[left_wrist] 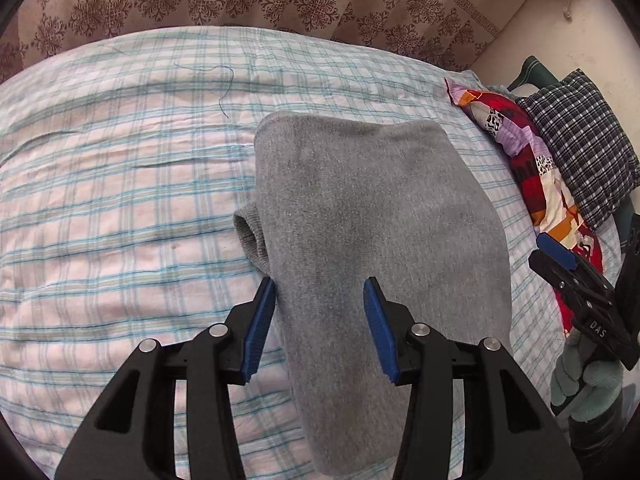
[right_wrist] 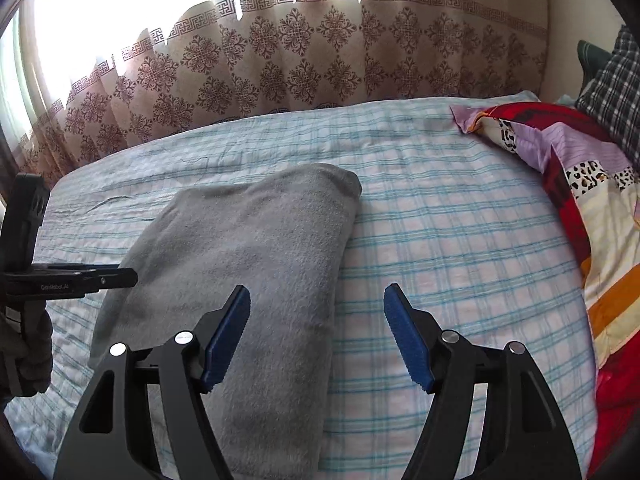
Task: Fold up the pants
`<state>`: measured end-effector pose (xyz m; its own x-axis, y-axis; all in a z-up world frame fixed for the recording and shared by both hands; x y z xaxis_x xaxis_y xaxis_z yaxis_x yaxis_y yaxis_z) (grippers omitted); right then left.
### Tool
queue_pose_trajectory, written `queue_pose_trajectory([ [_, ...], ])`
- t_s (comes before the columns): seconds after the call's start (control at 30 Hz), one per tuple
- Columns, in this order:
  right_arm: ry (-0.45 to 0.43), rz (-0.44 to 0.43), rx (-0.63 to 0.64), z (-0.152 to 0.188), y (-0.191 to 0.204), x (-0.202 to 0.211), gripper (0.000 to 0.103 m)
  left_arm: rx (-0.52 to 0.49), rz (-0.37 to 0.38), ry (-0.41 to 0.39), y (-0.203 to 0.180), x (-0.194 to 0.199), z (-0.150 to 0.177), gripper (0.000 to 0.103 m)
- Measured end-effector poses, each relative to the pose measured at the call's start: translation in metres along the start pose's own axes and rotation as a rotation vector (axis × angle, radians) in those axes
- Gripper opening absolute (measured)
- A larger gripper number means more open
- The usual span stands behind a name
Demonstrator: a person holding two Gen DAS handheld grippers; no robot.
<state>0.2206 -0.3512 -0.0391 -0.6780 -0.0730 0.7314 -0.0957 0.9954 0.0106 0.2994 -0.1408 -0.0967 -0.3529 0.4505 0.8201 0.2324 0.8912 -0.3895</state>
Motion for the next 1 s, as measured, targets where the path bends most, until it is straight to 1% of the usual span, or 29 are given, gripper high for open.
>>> queue_pose_trajectory([
  [0.07,0.015,-0.015,0.02,0.013,0.017,0.005,0.07,-0.03,-0.022,-0.013,-0.003,0.009,0.008,0.05],
  [0.13,0.042,-0.008,0.041,0.03,0.029,0.004,0.07,-0.067,-0.052,-0.013,-0.006,0.011,0.016,0.05],
  [0.27,0.121,0.022,0.056,0.063,0.039,-0.014,0.07,-0.11,-0.108,0.012,-0.004,-0.001,0.037,0.05],
  [0.33,0.143,0.034,0.058,0.075,0.039,-0.023,0.07,-0.139,-0.135,0.008,-0.001,-0.011,0.044,0.051],
  [0.4,0.157,0.037,0.057,0.082,0.039,-0.031,0.071,-0.144,-0.148,-0.008,0.002,-0.017,0.048,0.055],
  [0.43,0.155,0.042,0.052,0.083,0.038,-0.031,0.073,-0.136,-0.152,-0.015,0.005,-0.017,0.048,0.059],
  [0.5,0.158,0.043,0.05,0.082,0.038,-0.029,0.074,-0.112,-0.146,-0.017,0.007,-0.014,0.048,0.06],
  [0.53,0.157,0.047,0.041,0.081,0.037,-0.026,0.074,-0.104,-0.15,-0.021,0.008,-0.01,0.048,0.063],
  [0.6,0.132,0.049,0.022,0.075,0.037,-0.012,0.074,-0.105,-0.188,-0.043,0.009,0.0,0.05,0.069],
  [0.63,0.11,0.05,0.02,0.073,0.038,-0.003,0.074,-0.112,-0.192,-0.056,0.007,0.007,0.052,0.069],
  [0.7,0.08,0.041,0.018,0.072,0.042,0.014,0.074,-0.128,-0.194,-0.077,0.001,0.02,0.06,0.076],
  [0.73,0.075,0.04,0.02,0.074,0.044,0.02,0.074,-0.138,-0.2,-0.092,-0.002,0.026,0.065,0.084],
  [0.77,0.075,0.04,0.022,0.078,0.047,0.025,0.074,-0.15,-0.207,-0.104,-0.005,0.031,0.071,0.087],
  [0.8,0.08,0.035,0.021,0.083,0.049,0.029,0.074,-0.165,-0.215,-0.112,-0.007,0.035,0.078,0.088],
  [0.87,0.098,0.029,0.009,0.096,0.052,0.034,0.074,-0.184,-0.243,-0.118,-0.01,0.041,0.093,0.094],
  [1.0,0.156,0.014,-0.011,0.126,0.057,0.035,0.074,-0.18,-0.257,-0.096,-0.008,0.042,0.128,0.094],
])
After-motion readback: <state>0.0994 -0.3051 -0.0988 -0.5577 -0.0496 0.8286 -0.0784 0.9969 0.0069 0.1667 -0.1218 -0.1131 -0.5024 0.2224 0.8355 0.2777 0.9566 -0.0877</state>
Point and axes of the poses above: each gripper's, at about its wrist camera, not at the fingertips, and x roughly against the way its jaws point, y to its left, z to its underside, the point moved 10 cm from there along -x, roughly the way its jaws point, and after that the axes turned 6 degrees about x, right-handed, at the moved point
